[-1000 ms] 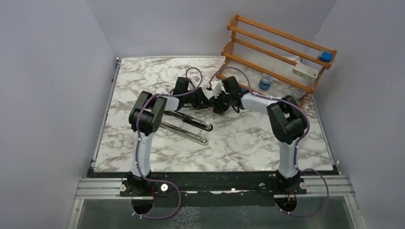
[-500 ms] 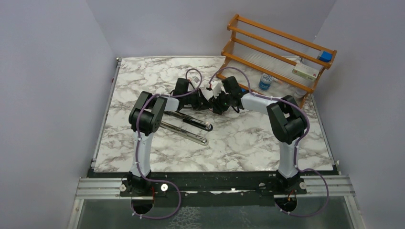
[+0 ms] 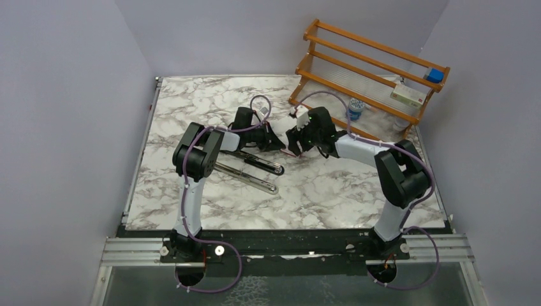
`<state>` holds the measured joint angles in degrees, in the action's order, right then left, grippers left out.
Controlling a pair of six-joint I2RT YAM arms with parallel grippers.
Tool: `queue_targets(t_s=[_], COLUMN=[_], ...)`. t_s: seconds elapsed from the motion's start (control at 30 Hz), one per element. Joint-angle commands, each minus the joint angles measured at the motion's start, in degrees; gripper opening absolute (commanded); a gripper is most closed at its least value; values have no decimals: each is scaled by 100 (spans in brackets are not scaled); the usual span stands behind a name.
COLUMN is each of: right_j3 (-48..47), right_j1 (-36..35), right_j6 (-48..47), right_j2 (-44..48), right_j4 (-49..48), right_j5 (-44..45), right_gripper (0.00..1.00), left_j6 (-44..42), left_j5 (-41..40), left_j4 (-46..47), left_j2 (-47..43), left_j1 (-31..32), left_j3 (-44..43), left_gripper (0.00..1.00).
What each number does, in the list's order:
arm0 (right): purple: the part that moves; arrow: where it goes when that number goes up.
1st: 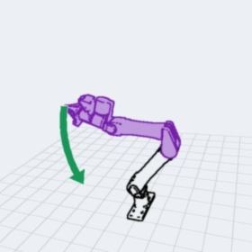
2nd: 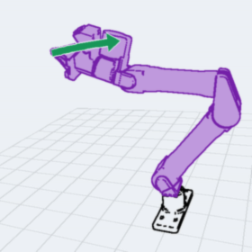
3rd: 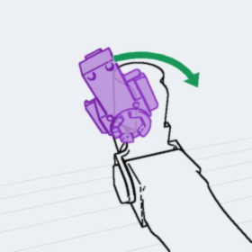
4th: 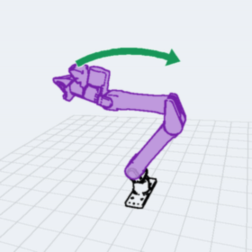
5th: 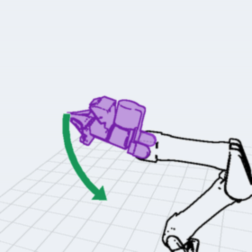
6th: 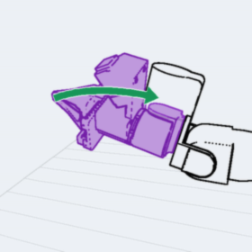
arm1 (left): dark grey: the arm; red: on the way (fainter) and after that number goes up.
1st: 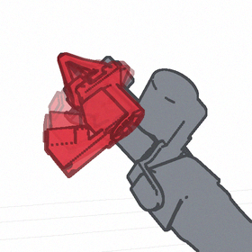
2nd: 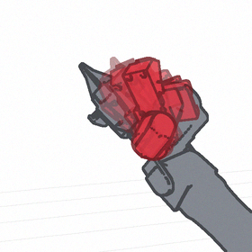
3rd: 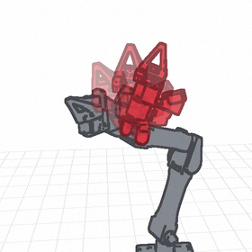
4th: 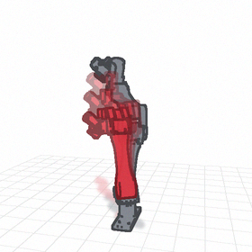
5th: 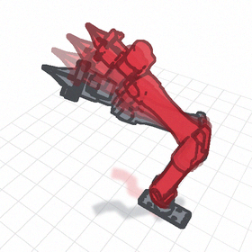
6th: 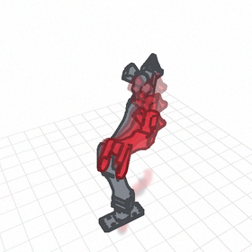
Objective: Load the staples into the stapler
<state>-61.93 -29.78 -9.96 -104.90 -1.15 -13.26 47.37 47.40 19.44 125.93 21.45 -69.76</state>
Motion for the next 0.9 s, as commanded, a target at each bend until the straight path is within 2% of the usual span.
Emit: queue_targets(t_s=[0.0, 0.17, 0.33, 0.57, 0.87], right_j3=[307, 538, 654, 766, 930], right_j1=[179, 218, 234, 254, 290], right_j6=[1303, 2460, 3284, 3816, 4206], right_j2=[461, 559, 488, 315, 104], right_j4=[-563, -339, -129, -377, -587], right_j5=[788, 1116, 1055, 308, 165], right_gripper=[71, 66, 60, 53, 47], left_j6=[-29, 110, 240, 296, 607], left_j5=[-22, -310, -541, -649, -829], left_j4=[12, 251, 541, 620, 999], left_j2=[-10, -235, -470, -567, -582], left_j1=[-47, -87, -112, -139, -163], left_j3=[171, 474, 907, 1024, 1143], left_gripper=[3, 2, 0, 0, 0])
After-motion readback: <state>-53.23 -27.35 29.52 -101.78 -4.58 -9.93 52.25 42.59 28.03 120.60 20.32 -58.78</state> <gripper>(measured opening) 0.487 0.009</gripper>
